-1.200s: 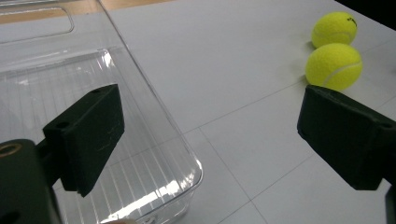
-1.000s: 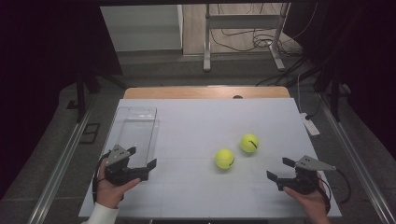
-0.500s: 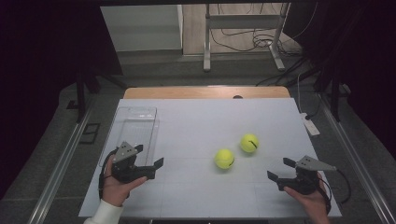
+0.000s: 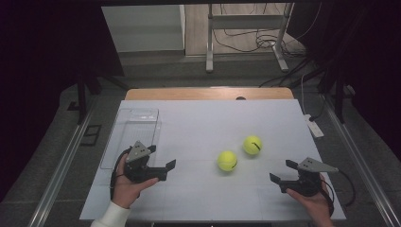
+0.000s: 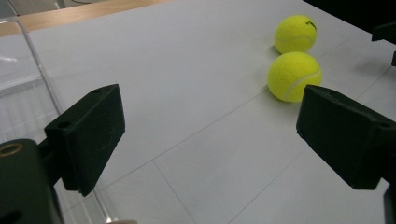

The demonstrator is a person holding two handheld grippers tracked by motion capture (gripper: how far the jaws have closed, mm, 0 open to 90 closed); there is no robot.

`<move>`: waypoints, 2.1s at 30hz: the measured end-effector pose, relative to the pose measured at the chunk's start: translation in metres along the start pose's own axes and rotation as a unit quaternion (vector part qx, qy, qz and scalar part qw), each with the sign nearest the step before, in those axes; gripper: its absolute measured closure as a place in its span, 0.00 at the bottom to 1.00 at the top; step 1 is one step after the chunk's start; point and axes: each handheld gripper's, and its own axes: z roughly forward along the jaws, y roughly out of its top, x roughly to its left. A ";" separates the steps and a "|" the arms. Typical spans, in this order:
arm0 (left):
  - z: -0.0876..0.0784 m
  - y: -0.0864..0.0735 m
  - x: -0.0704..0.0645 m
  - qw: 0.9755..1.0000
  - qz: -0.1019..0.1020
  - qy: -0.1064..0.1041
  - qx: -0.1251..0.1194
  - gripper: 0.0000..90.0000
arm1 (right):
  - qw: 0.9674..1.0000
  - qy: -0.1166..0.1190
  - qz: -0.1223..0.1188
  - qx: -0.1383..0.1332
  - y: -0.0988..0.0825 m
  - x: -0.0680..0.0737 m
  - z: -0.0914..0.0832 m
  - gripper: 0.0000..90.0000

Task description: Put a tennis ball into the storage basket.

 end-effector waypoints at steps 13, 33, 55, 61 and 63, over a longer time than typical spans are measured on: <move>0.006 0.009 -0.009 1.000 0.009 -0.014 -0.006 0.10 | 1.000 0.001 0.002 0.000 0.000 -0.001 0.001 0.14; 0.024 0.020 -0.026 0.999 0.019 -0.040 0.011 0.10 | 1.000 -0.002 0.002 0.003 -0.001 -0.002 0.002 0.14; 0.045 0.041 -0.037 0.997 0.025 -0.061 0.036 0.10 | 1.000 -0.002 0.005 0.001 -0.003 -0.003 0.000 0.14; 0.052 0.049 -0.039 0.997 0.024 -0.069 0.040 0.10 | 1.000 -0.003 0.007 0.002 -0.003 -0.004 0.000 0.14; 0.056 0.051 -0.041 0.996 0.029 -0.071 0.045 0.10 | 1.000 -0.002 0.006 0.002 -0.003 -0.004 0.001 0.14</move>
